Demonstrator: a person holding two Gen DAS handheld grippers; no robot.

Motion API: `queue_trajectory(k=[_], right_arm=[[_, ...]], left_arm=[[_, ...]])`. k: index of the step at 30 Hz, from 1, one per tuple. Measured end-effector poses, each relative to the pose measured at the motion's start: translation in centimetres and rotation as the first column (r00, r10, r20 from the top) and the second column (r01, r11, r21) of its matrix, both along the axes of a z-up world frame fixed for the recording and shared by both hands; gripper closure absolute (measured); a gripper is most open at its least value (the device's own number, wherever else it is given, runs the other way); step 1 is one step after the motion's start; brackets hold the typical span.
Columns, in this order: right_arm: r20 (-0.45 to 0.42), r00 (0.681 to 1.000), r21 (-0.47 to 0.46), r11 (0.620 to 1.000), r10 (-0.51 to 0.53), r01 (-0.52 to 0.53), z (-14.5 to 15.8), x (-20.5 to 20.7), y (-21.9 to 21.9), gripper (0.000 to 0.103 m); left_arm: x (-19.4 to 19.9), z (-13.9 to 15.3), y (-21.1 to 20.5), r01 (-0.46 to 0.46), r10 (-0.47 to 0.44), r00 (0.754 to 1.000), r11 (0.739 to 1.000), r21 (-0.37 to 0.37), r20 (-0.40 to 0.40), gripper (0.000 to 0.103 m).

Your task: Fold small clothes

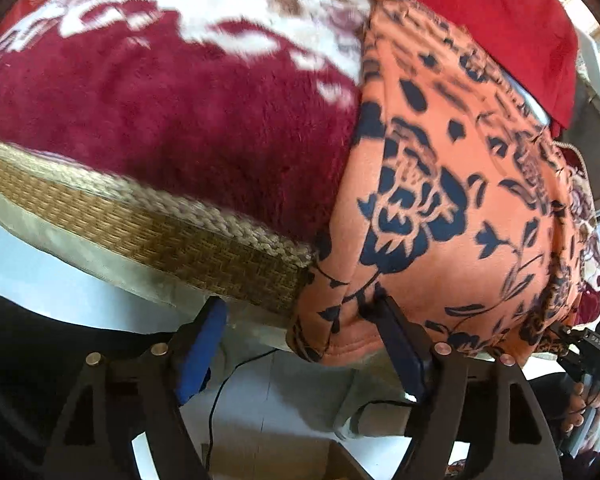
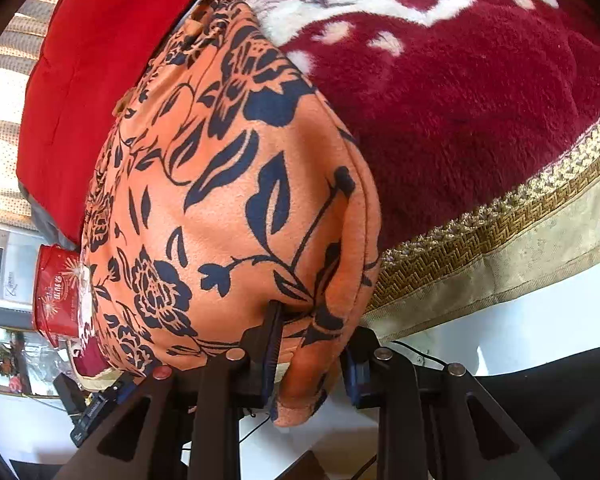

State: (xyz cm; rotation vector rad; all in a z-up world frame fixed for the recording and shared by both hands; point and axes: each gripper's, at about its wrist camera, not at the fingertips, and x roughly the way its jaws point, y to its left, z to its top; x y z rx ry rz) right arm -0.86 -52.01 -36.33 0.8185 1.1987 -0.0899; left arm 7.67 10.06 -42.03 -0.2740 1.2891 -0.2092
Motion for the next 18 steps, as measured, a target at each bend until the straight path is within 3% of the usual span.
queue_trajectory(k=[3, 4, 5, 7, 13, 18], right_arm=[[0.008, 1.000, -0.003, 1.000, 0.005, -0.005, 0.0, 0.0, -0.3, 0.073], [0.011, 1.000, -0.001, 1.000, 0.006, -0.006, 0.0, -0.1, -0.3, 0.075], [0.013, 1.000, -0.002, 1.000, 0.008, -0.008, 0.1, -0.2, -0.1, 0.076], [0.022, 1.000, -0.017, 1.000, 0.019, -0.019, 0.5, -0.3, 0.3, 0.086], [0.094, 0.990, -0.024, 0.995, 0.101, -0.099, 4.1, -1.9, 1.7, 0.092], [0.247, 0.963, 0.039, 0.992, 0.107, -0.121, 9.1, -3.1, 0.9, 0.093]], left_arm=[[0.7, -1.5, -1.0, 0.040, -0.041, 0.999, 0.999, -0.012, -0.022, 0.028], [1.0, -1.7, -1.0, 0.042, -0.043, 0.999, 0.998, -0.038, -0.018, 0.046], [1.1, -2.0, -0.9, 0.048, -0.051, 0.998, 0.994, -0.101, -0.026, 0.072], [1.3, -2.0, -0.9, 0.059, -0.064, 0.998, 0.988, -0.140, -0.027, 0.087], [-0.2, 1.1, -1.5, 0.161, -0.149, 0.985, 0.971, -0.174, 0.083, 0.093], [-0.6, 5.7, -0.5, 0.228, -0.186, 0.965, 0.944, -0.240, 0.184, 0.093]])
